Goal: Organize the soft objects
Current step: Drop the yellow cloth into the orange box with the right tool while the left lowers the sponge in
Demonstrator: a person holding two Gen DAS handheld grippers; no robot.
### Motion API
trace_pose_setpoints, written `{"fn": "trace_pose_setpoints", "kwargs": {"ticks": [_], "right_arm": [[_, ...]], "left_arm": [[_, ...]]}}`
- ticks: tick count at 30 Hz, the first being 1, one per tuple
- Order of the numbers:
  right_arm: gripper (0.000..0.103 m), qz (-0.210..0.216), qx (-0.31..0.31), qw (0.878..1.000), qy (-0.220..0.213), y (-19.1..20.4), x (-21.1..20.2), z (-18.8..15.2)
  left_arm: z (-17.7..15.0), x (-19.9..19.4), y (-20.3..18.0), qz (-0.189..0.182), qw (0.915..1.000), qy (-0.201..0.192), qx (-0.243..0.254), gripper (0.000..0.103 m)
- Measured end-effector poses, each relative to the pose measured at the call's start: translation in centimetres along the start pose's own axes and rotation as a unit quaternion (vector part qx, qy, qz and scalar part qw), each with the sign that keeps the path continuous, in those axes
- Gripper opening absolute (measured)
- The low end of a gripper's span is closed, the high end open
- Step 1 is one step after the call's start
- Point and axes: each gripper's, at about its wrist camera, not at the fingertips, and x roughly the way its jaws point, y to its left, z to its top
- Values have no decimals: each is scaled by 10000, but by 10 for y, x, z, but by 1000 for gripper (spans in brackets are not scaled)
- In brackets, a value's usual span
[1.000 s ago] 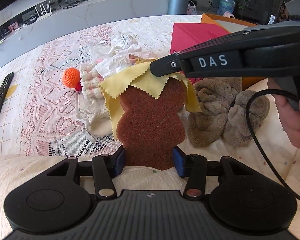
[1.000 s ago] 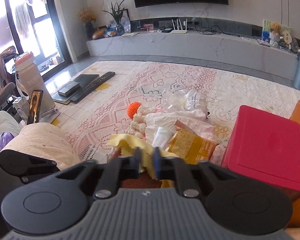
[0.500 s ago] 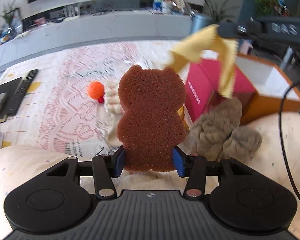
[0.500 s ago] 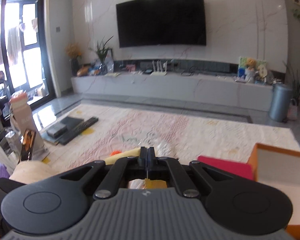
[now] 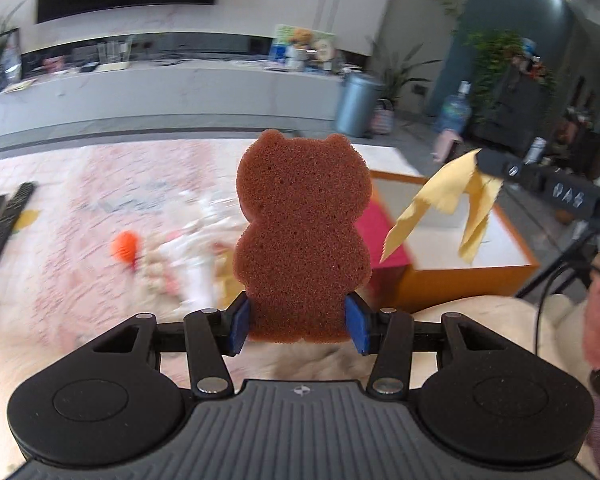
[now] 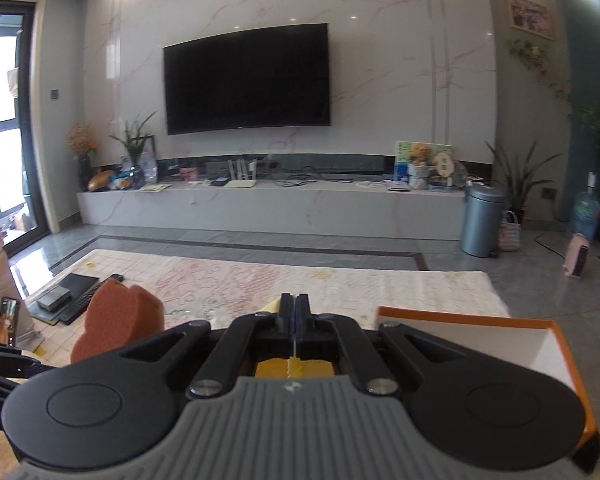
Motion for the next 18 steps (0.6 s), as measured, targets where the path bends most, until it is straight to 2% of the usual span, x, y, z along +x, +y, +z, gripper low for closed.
{"fn": "trace_pose_setpoints", "kwargs": {"ticks": [5, 9, 18], "right_arm": [[0, -410, -1, 9991, -45, -30, -16, 1], [0, -674, -18, 9977, -13, -51, -19, 1], [0, -1147, 14, 9927, 379, -94, 4, -10]], "left_arm": [[23, 21, -37, -622, 9979, 136, 140, 56], [44, 48, -65, -972, 9945, 295, 259, 56], [80, 132, -104, -1556, 9796, 1243, 270, 56]]}}
